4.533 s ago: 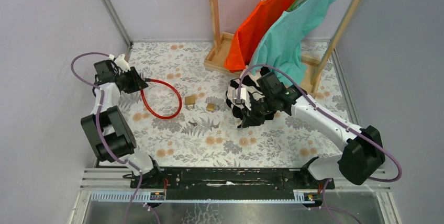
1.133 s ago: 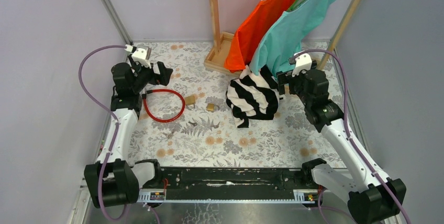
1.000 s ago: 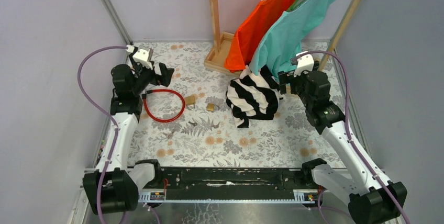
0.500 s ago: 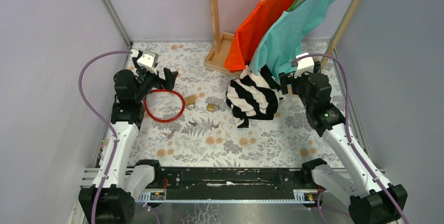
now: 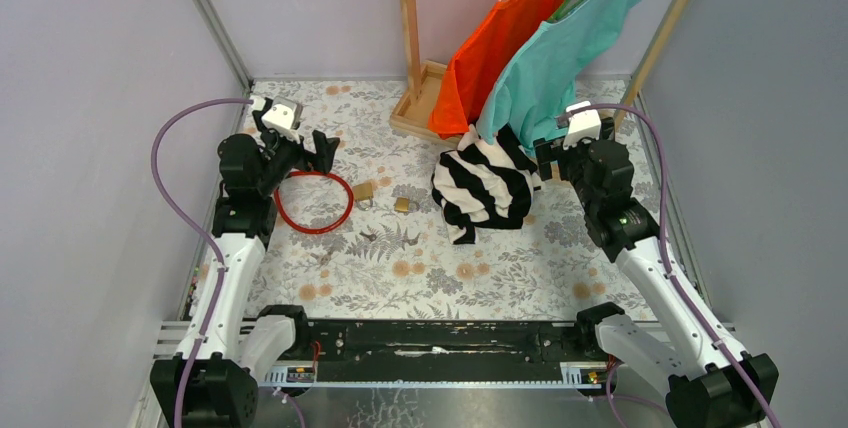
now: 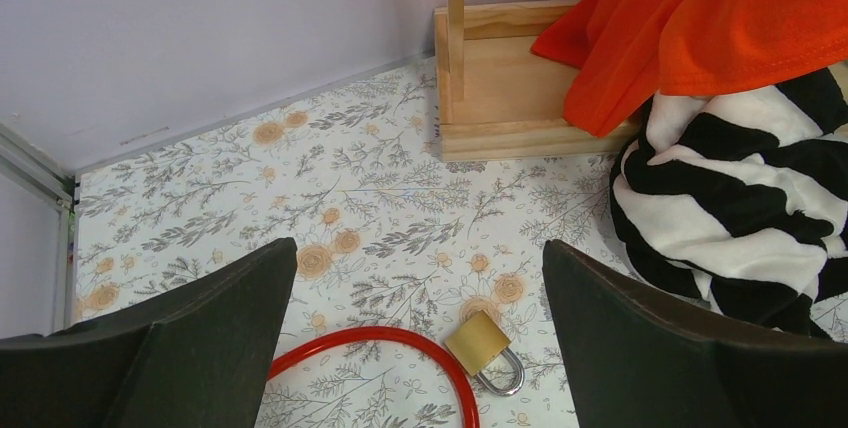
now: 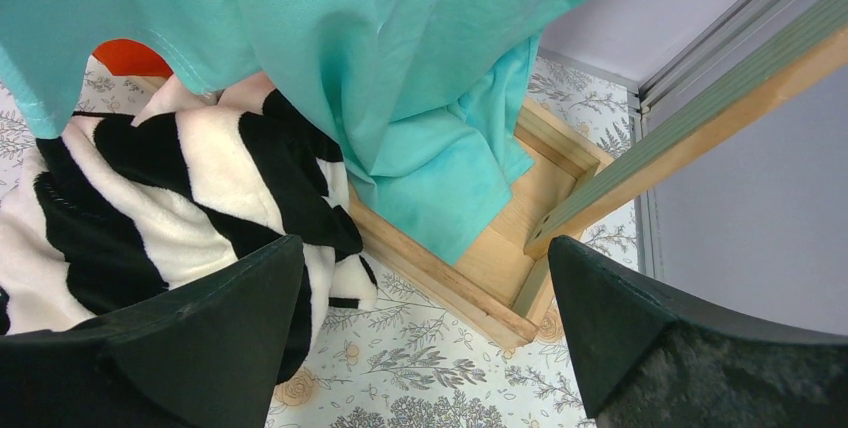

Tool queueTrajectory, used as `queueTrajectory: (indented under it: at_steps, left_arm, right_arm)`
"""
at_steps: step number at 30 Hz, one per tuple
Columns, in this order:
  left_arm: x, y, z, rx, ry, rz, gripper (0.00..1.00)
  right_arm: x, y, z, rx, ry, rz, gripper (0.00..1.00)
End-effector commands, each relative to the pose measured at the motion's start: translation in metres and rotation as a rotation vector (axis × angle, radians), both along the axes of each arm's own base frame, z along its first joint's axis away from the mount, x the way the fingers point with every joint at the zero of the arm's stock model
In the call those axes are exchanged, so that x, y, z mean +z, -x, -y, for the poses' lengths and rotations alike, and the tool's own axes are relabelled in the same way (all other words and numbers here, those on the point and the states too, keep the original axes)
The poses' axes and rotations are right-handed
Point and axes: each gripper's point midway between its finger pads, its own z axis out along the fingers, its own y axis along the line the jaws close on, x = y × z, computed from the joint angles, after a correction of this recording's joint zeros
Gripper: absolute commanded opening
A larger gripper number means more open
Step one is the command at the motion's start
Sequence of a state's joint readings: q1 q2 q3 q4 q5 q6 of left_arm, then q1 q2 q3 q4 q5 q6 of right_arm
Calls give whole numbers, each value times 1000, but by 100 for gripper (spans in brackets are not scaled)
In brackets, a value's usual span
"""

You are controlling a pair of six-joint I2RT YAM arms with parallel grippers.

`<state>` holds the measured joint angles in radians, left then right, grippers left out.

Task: Lock with the key
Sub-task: Reset both arms

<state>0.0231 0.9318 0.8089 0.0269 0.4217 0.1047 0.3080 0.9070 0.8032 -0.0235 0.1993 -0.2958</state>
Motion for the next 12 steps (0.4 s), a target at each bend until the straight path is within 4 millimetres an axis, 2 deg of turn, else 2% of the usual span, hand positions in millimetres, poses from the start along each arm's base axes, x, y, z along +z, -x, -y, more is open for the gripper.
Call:
queueTrajectory:
  at_steps: [1,12]
  left_arm:
    - [2,2,0,1,-13,16,100]
    - [1,2,-1,0,-18,14,100]
  right_arm:
    - [21,-3,4,-20,-11,81,99]
    - [22,-3,6,-31,-12,83,99]
